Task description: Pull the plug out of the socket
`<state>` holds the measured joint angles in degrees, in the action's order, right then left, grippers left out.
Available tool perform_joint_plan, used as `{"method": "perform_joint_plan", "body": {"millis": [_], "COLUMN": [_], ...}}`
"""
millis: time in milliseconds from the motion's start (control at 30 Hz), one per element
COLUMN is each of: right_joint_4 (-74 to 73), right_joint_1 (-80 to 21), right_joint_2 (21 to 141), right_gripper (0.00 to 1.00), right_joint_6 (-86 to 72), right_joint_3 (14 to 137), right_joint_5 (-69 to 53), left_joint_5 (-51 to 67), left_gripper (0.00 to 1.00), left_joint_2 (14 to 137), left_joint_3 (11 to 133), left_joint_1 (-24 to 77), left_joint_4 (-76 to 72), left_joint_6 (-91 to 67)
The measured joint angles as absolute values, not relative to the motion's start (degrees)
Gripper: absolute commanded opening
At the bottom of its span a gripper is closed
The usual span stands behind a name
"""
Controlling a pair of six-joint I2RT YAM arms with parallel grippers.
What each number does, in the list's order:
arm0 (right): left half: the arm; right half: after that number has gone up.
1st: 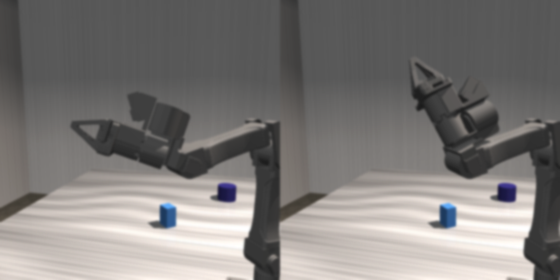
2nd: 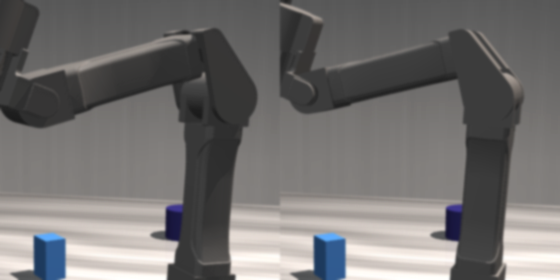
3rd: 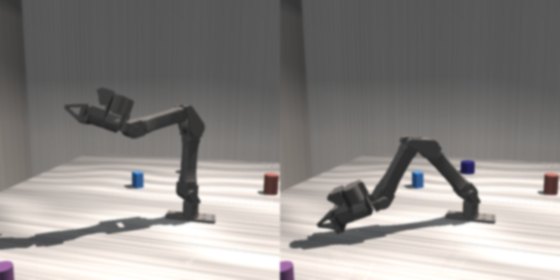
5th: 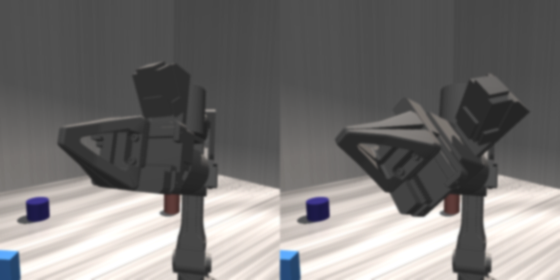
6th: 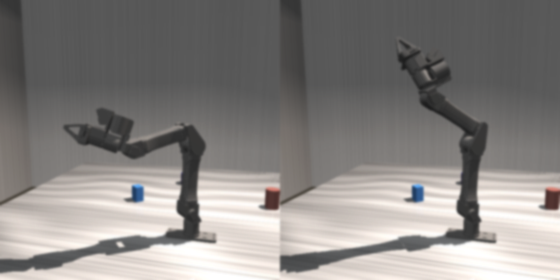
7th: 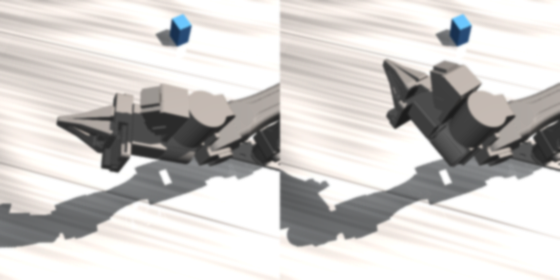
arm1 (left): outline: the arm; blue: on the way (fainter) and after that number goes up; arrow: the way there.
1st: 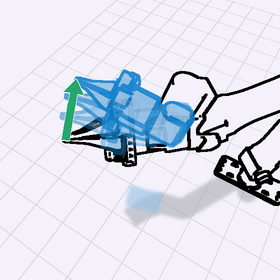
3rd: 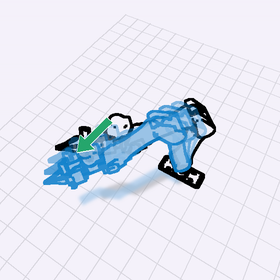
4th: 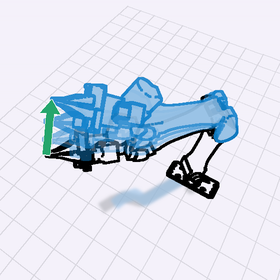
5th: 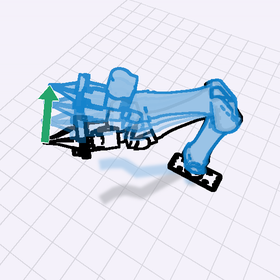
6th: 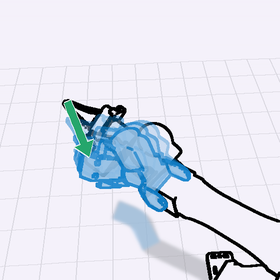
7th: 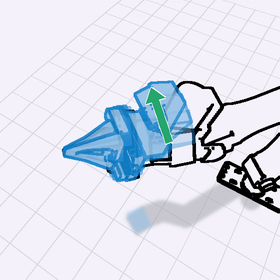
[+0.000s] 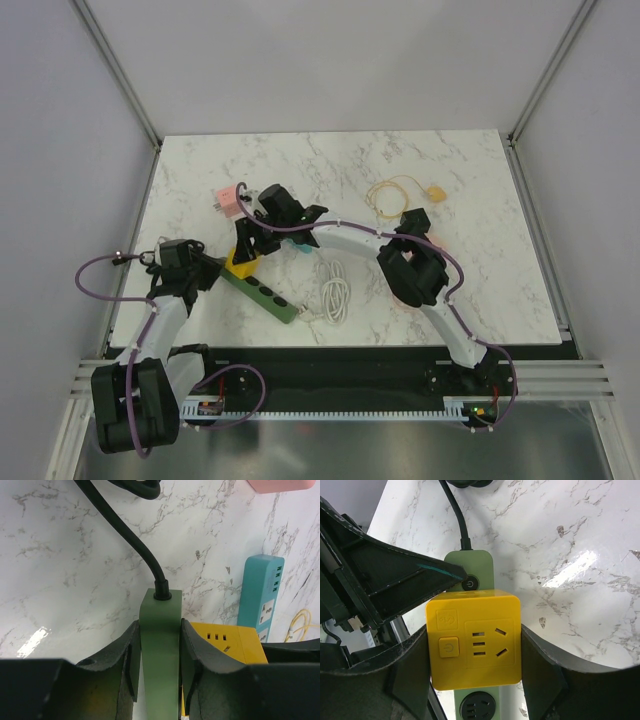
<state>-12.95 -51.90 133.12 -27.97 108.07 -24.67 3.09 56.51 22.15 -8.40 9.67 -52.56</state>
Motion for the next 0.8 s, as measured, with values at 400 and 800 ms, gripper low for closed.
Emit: {"method": "perform_joint_plan", "body": {"millis": [400, 800], "right_joint_4": [-5.3, -10.5], "right_joint_1": [-48.4, -51.2], "right_joint_2": [133.1, 133.1], "right_gripper": [0.00, 0.00], "right_joint_6": [-33.8, -29.3], "right_joint_3": [103.8, 106.5], "right_joint_5": [-32.4, -26.8], "left_joint_5": [4.1, 3.1], "left_gripper": [0.02, 0.02], "left_joint_2": [56.4, 56.6], "left_joint_3": [22.2, 22.1], "left_joint_1": [-8.2, -8.3], "left_joint_4": [7.7, 9.9], "left_joint_6": [-52.9, -52.9]}}
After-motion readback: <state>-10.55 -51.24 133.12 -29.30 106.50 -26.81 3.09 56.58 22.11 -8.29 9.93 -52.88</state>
